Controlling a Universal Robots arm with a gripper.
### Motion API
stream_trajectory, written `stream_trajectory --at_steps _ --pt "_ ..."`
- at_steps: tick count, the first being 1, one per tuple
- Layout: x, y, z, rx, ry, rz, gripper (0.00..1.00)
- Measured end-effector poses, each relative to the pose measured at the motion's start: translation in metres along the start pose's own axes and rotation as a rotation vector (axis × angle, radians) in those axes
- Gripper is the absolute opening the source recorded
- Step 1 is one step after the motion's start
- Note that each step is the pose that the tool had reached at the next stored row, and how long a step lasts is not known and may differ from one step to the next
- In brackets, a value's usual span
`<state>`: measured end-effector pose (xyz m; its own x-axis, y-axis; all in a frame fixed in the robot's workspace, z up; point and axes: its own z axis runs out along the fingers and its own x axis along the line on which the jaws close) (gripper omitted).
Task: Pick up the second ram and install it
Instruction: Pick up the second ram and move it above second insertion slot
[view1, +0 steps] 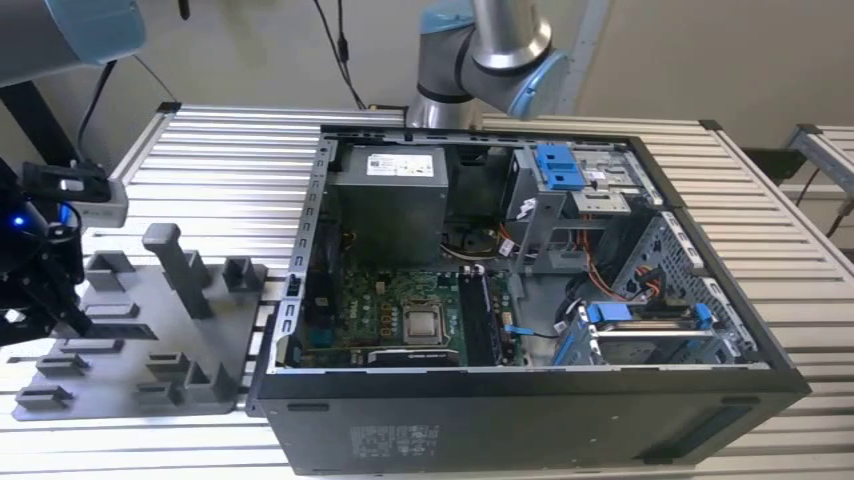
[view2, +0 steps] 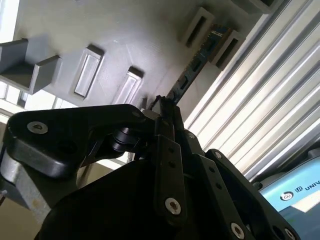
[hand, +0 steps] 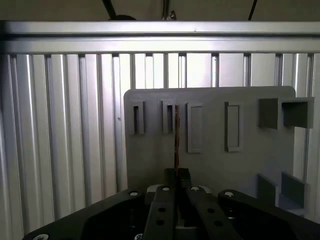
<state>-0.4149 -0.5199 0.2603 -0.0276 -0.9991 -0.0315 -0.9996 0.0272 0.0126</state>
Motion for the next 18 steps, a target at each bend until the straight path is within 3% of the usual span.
stream_trajectory --at_steps 9,18 --pt "-0.0003 0.0001 -0.0107 0.0 0.0 0.0 0.14" --pt "-0.0009 0.0003 -0.027 0.0 0.0 0.0 0.14"
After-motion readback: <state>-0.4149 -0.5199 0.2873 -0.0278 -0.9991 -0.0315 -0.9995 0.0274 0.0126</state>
